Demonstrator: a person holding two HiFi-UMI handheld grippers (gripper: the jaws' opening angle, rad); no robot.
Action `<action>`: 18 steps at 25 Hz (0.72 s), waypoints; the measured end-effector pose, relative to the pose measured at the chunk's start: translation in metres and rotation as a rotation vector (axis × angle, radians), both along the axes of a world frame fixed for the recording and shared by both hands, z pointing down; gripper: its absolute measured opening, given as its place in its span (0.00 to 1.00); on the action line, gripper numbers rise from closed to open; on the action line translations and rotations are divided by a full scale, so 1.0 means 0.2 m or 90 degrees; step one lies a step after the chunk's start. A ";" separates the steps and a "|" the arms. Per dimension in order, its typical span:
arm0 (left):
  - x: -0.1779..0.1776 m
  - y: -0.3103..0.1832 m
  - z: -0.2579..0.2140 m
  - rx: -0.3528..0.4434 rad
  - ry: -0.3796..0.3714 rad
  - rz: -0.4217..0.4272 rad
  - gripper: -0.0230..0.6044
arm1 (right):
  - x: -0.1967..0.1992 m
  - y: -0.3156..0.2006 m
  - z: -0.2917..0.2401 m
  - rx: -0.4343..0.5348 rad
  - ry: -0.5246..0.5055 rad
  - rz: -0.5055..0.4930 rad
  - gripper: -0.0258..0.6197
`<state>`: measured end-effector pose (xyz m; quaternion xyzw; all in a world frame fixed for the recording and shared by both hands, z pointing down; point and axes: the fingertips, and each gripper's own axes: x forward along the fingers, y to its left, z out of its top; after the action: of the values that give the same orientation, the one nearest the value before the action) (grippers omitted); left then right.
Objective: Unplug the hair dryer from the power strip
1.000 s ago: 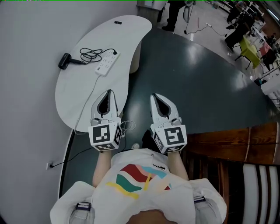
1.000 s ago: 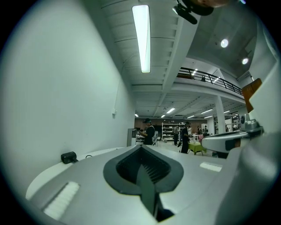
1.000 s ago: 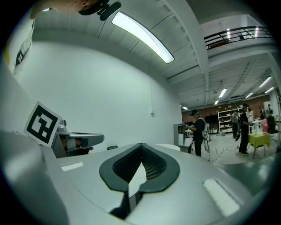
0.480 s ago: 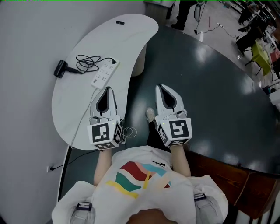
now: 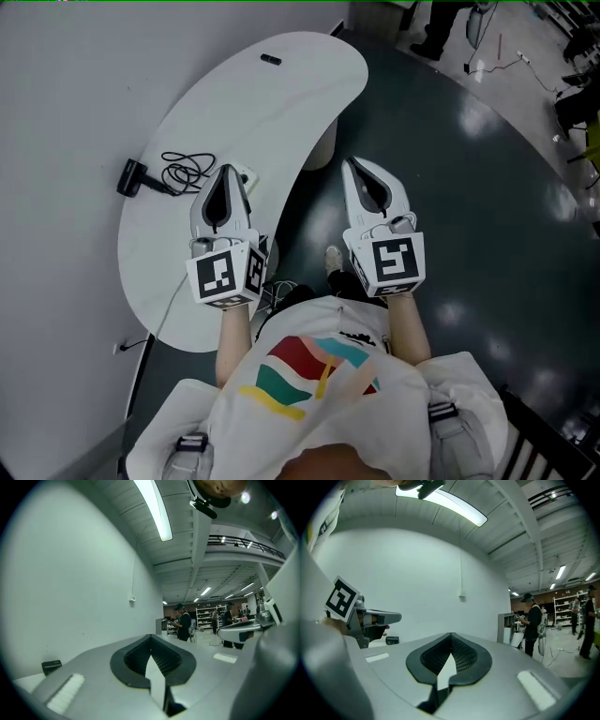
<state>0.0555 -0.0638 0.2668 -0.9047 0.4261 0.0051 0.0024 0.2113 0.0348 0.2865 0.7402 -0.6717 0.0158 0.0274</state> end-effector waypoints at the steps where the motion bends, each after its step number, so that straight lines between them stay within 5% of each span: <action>1: 0.02 -0.04 -0.01 0.002 -0.001 -0.012 0.04 | 0.03 -0.05 -0.01 0.001 0.003 -0.012 0.06; 18: -0.09 -0.36 0.05 -0.025 -0.027 -0.122 0.04 | -0.11 -0.54 -0.04 -0.011 -0.019 -0.171 0.06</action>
<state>0.0378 -0.1366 0.2770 -0.8594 0.5107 -0.0225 -0.0057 0.1885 -0.0729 0.2776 0.6429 -0.7650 0.0289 0.0257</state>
